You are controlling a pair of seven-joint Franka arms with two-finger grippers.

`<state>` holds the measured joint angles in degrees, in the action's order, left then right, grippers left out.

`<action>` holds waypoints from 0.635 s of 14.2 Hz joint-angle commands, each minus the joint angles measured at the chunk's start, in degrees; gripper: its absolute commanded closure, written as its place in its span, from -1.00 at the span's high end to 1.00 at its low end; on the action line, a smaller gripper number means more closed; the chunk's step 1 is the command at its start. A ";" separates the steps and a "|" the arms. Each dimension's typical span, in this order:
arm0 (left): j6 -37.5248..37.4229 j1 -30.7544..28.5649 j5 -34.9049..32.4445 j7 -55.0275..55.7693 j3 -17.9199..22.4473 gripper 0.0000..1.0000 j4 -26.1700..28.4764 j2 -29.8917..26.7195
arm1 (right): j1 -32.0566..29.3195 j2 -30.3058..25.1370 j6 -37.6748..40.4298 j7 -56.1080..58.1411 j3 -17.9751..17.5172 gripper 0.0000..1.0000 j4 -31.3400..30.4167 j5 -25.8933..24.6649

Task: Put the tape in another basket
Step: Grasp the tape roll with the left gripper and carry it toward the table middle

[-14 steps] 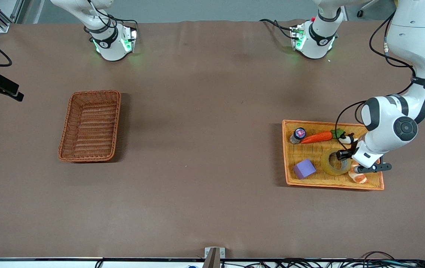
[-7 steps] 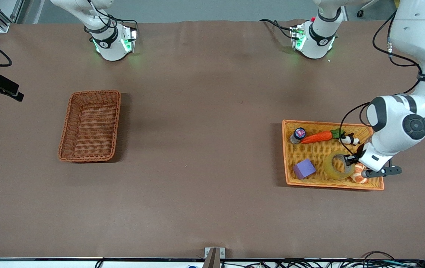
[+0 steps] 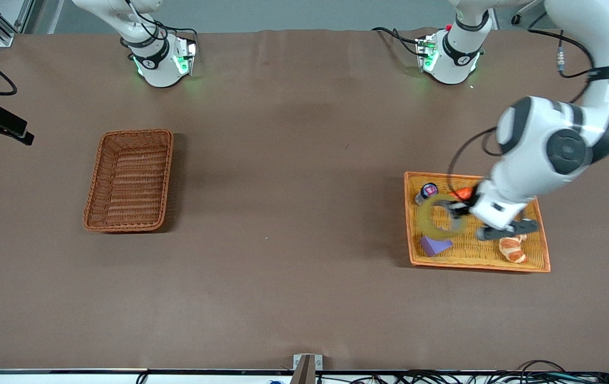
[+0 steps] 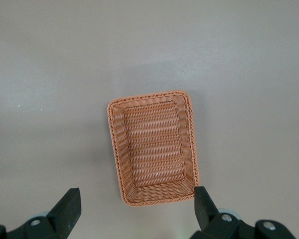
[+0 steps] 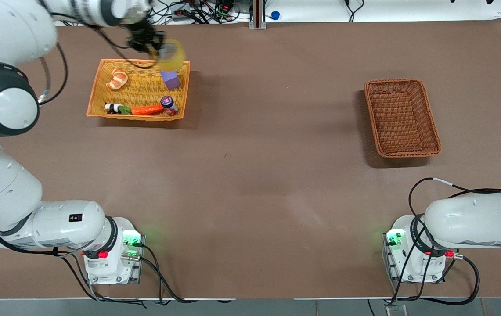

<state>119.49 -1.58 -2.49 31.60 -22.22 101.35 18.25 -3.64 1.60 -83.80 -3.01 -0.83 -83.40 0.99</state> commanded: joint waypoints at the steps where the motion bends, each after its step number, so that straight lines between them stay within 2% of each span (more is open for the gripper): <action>1: -1.01 7.61 -1.11 10.38 -1.25 -1.00 -5.80 6.94 | -1.02 0.33 0.56 0.29 -0.49 1.00 0.87 1.20; 3: -0.66 15.43 -1.02 15.91 -0.90 -1.00 -10.36 12.74 | -1.02 0.33 0.56 0.38 -0.49 1.00 0.87 1.20; 6: 0.30 23.27 -1.02 25.07 -0.46 -1.00 -20.55 22.85 | -1.02 0.33 0.65 0.38 -0.49 1.00 0.87 1.20; 9: 8.89 31.70 -0.76 29.20 4.71 -1.00 -22.08 27.87 | -1.02 0.33 0.65 0.38 -0.49 1.00 0.87 1.20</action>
<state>125.22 25.70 -2.56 58.38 -20.77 83.19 42.19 -3.66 1.62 -83.77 -3.00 -0.82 -83.37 0.99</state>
